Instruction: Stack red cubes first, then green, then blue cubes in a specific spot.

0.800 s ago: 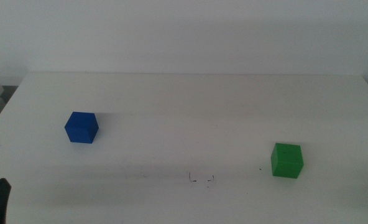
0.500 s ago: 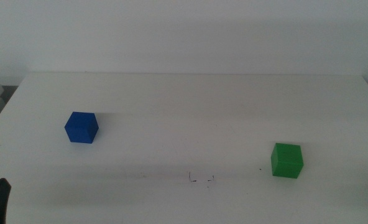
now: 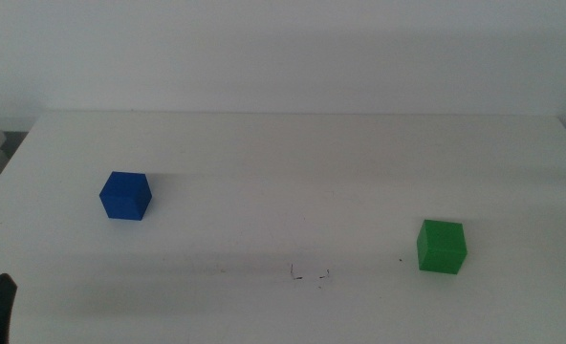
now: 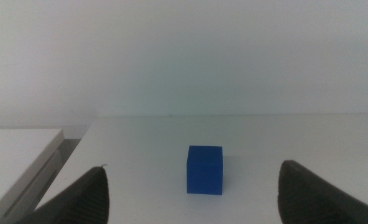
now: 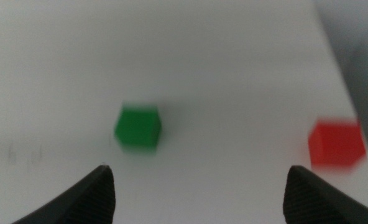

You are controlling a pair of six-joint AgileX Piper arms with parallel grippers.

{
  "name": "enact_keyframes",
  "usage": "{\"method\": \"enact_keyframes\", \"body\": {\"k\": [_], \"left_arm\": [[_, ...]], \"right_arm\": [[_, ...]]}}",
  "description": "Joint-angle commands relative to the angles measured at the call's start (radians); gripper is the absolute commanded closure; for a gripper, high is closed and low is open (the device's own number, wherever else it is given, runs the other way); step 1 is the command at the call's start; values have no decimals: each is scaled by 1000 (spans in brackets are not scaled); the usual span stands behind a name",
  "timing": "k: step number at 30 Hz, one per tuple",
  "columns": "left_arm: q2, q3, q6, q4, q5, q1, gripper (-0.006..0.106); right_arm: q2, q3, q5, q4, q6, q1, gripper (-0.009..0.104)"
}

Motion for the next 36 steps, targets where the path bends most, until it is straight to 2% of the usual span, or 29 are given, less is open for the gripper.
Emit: {"method": "enact_keyframes", "body": {"k": [1, 3, 7, 16, 22, 24, 30, 32, 36], "left_arm": [[-4, 1, 0, -2, -14, 3, 10], [-4, 1, 0, -2, -14, 3, 10], [-4, 1, 0, -2, -14, 3, 10], [-4, 1, 0, -2, -14, 3, 10], [-4, 1, 0, -2, -14, 3, 10], [-4, 1, 0, -2, -14, 3, 10], [-4, 1, 0, -2, -14, 3, 10], [-4, 1, 0, -2, -14, 3, 10], [-4, 1, 0, -2, -14, 3, 10]], "right_arm": [[91, -102, 197, 1, -8, 0, 2], [145, -152, 240, 5, 3, 0, 2], [210, -183, 230, 24, 32, 0, 2], [224, -183, 225, 27, 39, 0, 2], [226, -183, 229, 74, 38, 0, 2], [238, -187, 229, 71, 45, 0, 2], [338, -249, 264, 40, 89, 0, 2], [387, -287, 281, -3, 88, 0, 2], [526, -387, 352, -135, 127, -14, 2]]}}
